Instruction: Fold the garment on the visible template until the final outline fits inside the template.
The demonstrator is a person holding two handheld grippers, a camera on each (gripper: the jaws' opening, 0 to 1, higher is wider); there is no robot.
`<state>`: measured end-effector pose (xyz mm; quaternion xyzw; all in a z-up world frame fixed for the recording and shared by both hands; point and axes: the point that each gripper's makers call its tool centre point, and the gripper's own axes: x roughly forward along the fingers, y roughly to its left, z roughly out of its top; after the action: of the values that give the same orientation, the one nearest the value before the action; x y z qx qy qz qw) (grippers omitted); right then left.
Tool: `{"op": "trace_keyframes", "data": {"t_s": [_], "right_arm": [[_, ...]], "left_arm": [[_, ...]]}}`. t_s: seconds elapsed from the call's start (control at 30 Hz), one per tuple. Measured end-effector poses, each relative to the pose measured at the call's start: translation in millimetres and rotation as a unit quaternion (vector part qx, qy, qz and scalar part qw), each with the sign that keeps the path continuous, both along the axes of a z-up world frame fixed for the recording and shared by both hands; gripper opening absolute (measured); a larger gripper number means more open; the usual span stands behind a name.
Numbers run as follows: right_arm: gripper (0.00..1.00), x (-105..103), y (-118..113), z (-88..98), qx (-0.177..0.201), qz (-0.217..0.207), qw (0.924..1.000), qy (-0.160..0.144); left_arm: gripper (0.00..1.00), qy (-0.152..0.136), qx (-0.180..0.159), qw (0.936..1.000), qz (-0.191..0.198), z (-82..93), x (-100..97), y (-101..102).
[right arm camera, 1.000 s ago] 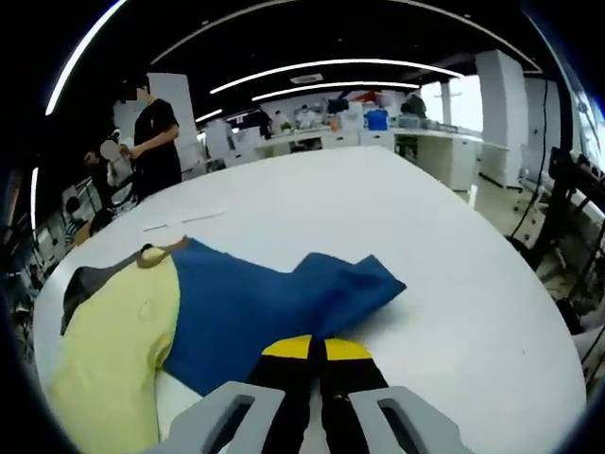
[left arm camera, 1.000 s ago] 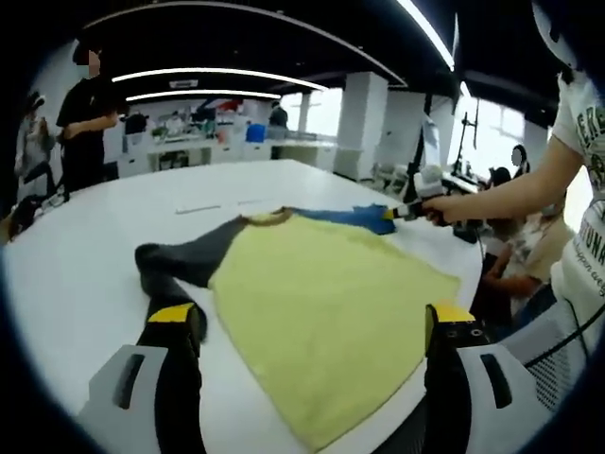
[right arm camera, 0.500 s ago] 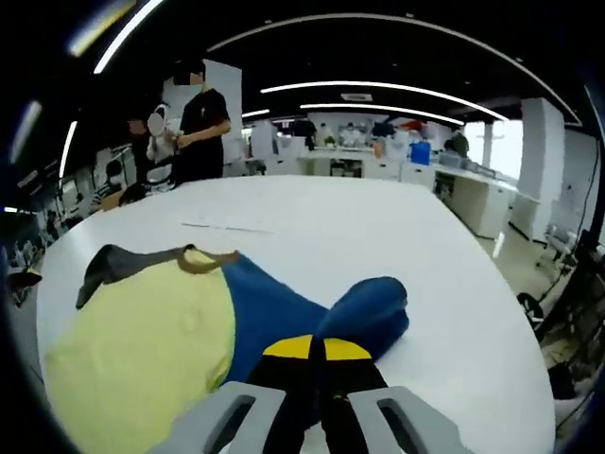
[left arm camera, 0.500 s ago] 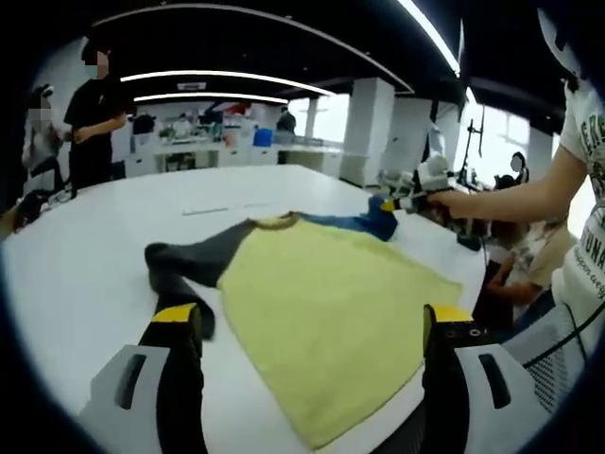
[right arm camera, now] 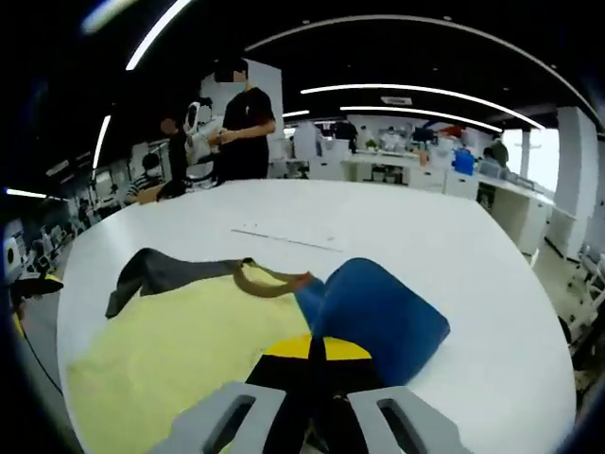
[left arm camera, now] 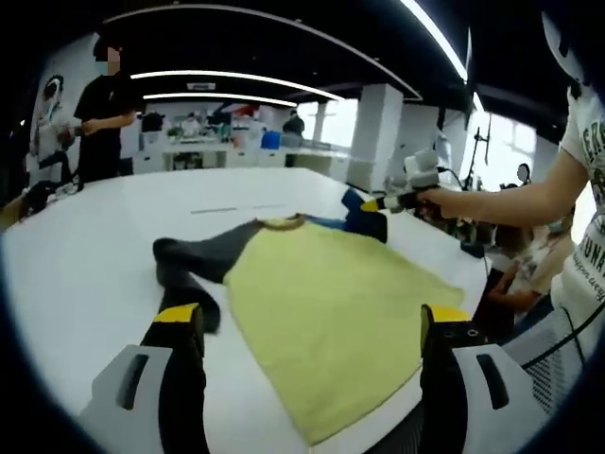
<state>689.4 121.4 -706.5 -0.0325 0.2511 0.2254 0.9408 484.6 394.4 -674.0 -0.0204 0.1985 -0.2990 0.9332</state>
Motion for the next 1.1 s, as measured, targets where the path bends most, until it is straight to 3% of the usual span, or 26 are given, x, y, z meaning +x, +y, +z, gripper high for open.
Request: {"op": "trace_keyframes", "data": {"t_s": [0.23, 0.5, 0.87, 1.1], "right_arm": [[0.0, -5.9, 33.0, -32.4, -0.009, 0.031, 0.9986, 0.042], [0.0, -14.0, 44.1, -57.4, -0.004, 0.031, 0.9957, 0.087], [0.0, -19.0, 46.8, -72.3, -0.006, 0.035, 0.9928, 0.114], [0.04, -18.5, 49.3, -69.4, 0.014, 0.036, 0.9909, 0.129]], "left_arm": [[0.91, 0.0, -0.002, 1.0, 0.005, 0.1, -2.3, 3.9], [0.92, -0.002, -0.002, 0.9999, 0.011, -0.1, -2.5, 7.6], [0.93, -0.002, 0.001, 1.0, 0.006, -1.1, -3.4, 4.9], [0.96, -0.003, 0.004, 0.9999, 0.015, -1.5, -2.5, 7.7]]}}
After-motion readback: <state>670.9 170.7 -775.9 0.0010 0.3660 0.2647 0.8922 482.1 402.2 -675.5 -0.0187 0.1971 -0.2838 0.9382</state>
